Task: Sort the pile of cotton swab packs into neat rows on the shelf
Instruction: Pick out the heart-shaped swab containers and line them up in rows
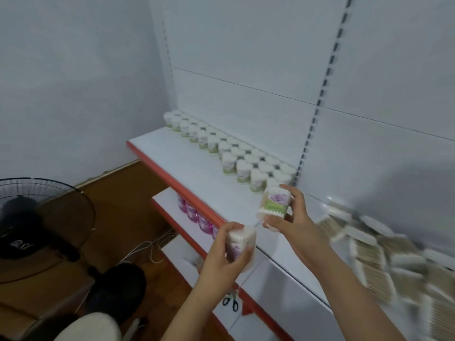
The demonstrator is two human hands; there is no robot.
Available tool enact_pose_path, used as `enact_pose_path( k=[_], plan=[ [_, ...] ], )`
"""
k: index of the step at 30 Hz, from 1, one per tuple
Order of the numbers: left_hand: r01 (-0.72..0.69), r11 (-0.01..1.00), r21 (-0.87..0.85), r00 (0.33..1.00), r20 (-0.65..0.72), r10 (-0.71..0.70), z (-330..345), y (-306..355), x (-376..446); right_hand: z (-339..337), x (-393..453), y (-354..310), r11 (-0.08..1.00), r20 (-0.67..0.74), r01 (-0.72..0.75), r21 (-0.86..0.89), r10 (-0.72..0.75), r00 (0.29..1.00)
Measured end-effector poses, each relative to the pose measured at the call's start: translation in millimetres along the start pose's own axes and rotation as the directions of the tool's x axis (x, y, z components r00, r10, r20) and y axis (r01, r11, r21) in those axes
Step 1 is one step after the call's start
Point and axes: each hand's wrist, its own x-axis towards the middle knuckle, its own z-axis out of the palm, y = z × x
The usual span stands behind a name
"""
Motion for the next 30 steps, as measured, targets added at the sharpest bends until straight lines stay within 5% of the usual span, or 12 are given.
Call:
enact_pose_path(
  k=[11, 16, 24, 27, 30],
  plan=[
    [0.001, 0.999, 0.047, 0.992, -0.128, 0.005, -113, -29, 167, 86, 168, 69, 0.978, -0.002, 0.033, -0.206, -0.034, 0.999],
    [0.061, 0.997, 0.048, 0.981, -0.187, -0.051, -157, -41, 239, 124, 221, 99, 0.853, 0.071, 0.182, -0.489, -0.169, 0.983],
    [0.013, 0.982, 0.191, 0.987, -0.161, 0.018, -197, -61, 312, 144, 272, 123, 0.602, 0.142, 0.164, -0.781, -0.085, 0.986],
    [0.018, 0.945, 0.326, 0.992, -0.127, 0.024, -206, -73, 335, 145, 270, 126, 0.623, 0.119, 0.126, -0.772, -0.052, 0.991],
    [-0.007, 0.961, 0.276, 0.999, -0.029, 0.015, -206, -74, 349, 142, 263, 124, 0.706, 0.054, 0.074, -0.704, -0.051, 0.997]
  ],
)
